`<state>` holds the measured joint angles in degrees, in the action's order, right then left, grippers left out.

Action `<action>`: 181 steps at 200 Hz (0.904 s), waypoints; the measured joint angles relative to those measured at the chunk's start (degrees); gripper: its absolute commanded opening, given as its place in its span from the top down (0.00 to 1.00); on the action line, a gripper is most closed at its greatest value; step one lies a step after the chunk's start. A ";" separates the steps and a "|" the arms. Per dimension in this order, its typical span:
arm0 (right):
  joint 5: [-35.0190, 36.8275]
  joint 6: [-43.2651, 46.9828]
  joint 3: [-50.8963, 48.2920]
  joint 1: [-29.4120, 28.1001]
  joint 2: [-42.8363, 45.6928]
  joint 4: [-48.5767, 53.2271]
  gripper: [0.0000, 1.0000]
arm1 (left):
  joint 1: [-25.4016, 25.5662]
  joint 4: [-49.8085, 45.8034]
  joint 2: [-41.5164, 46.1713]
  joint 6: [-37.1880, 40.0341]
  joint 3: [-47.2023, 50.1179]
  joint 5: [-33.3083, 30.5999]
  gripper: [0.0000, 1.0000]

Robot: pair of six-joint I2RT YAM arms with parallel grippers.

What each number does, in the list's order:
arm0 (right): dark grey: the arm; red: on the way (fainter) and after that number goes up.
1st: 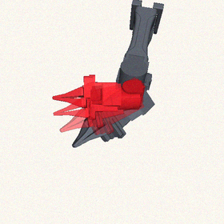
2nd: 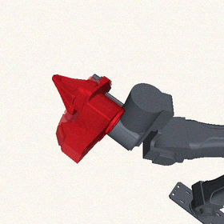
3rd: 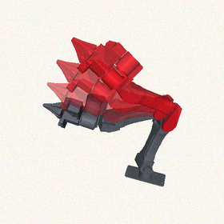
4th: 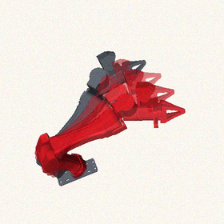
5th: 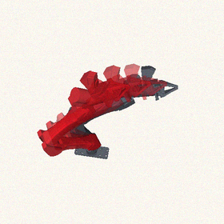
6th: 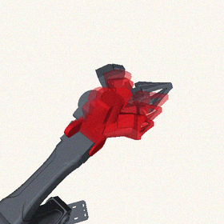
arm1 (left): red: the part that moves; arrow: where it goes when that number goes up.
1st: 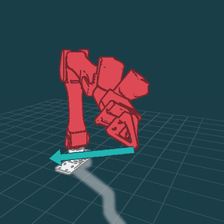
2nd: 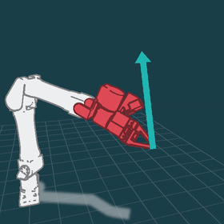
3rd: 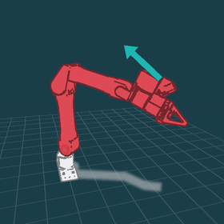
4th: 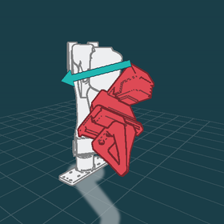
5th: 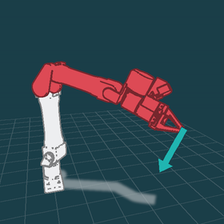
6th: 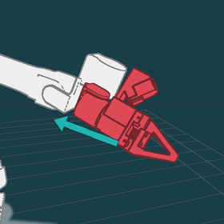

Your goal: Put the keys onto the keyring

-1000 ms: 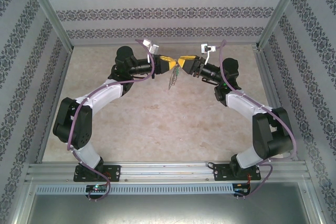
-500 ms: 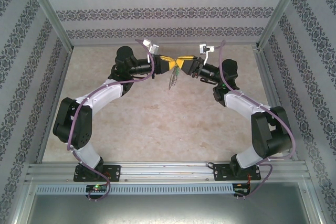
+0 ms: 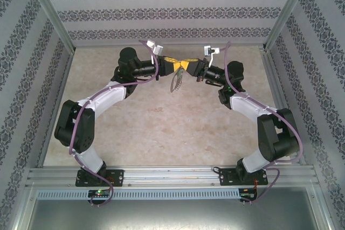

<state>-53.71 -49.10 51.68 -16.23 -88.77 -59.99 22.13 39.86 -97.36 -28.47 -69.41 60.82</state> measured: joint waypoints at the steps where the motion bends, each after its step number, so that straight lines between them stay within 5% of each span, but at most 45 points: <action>1: -0.04 0.00 0.00 0.02 0.00 0.07 1.00 | 0.00 0.00 0.00 -0.02 0.00 0.00 0.67; 38: -1.51 5.05 2.80 2.36 0.00 9.05 1.00 | -0.46 -1.42 0.09 2.36 -0.07 0.20 0.43; 65: -3.26 13.27 8.81 3.65 0.00 21.66 1.00 | -2.10 -6.25 0.31 5.07 -1.29 0.63 0.37; 181: -8.63 52.46 34.62 4.46 -5.18 74.49 1.00 | -3.50 -26.58 -1.62 15.74 -15.58 5.46 0.43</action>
<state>-62.35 3.36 86.30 -11.77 -93.95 14.50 18.63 13.28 -98.98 -12.73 -84.99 66.28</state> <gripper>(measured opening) 0.065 0.578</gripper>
